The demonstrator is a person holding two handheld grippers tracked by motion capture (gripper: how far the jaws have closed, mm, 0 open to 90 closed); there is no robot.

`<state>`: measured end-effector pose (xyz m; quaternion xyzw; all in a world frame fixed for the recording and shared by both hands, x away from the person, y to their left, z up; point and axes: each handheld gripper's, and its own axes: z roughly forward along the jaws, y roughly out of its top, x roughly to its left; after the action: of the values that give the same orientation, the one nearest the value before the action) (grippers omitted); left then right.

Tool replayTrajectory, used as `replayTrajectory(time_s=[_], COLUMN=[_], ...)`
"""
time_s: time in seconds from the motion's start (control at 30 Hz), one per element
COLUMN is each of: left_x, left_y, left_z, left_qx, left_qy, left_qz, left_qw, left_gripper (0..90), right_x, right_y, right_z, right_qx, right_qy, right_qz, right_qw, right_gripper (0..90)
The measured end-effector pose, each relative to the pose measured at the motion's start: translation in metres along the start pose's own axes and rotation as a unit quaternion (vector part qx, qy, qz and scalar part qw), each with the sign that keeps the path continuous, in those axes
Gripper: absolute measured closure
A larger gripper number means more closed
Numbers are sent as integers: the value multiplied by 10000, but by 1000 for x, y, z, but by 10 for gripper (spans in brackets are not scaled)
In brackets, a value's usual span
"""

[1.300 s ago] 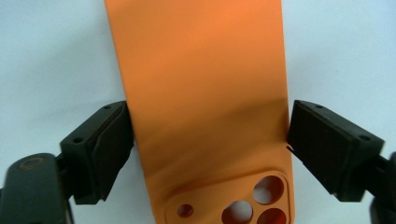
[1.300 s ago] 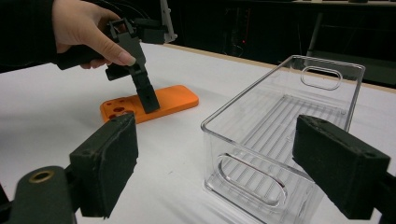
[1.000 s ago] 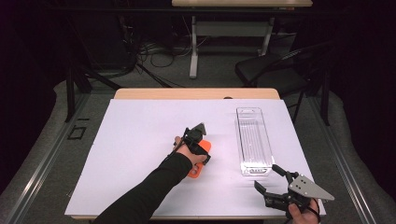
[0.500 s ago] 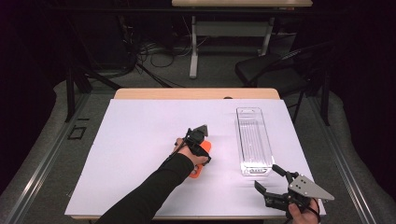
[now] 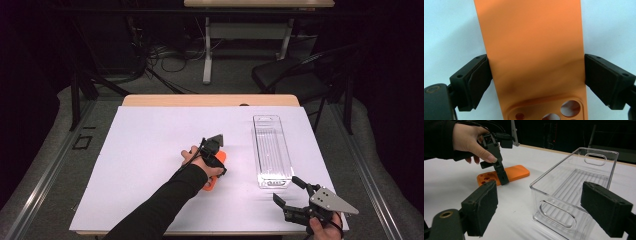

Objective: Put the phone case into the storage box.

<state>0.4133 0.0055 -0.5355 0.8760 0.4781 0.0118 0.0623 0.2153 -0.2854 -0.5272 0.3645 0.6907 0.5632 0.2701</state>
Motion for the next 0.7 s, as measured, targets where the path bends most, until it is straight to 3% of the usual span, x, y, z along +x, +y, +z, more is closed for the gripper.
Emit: replayTrajectory(time_s=[0.7], left_x=[0], left_y=[4], left_z=[1], left_qx=[133], left_qy=[-4], left_qz=[-7], left_qw=[9999], left_gripper=[102], right_x=[-1], right_y=[-1], right_z=[0], right_qx=[66], right_qy=[43], right_qz=[-3], right_qw=[10000], right_gripper=[137])
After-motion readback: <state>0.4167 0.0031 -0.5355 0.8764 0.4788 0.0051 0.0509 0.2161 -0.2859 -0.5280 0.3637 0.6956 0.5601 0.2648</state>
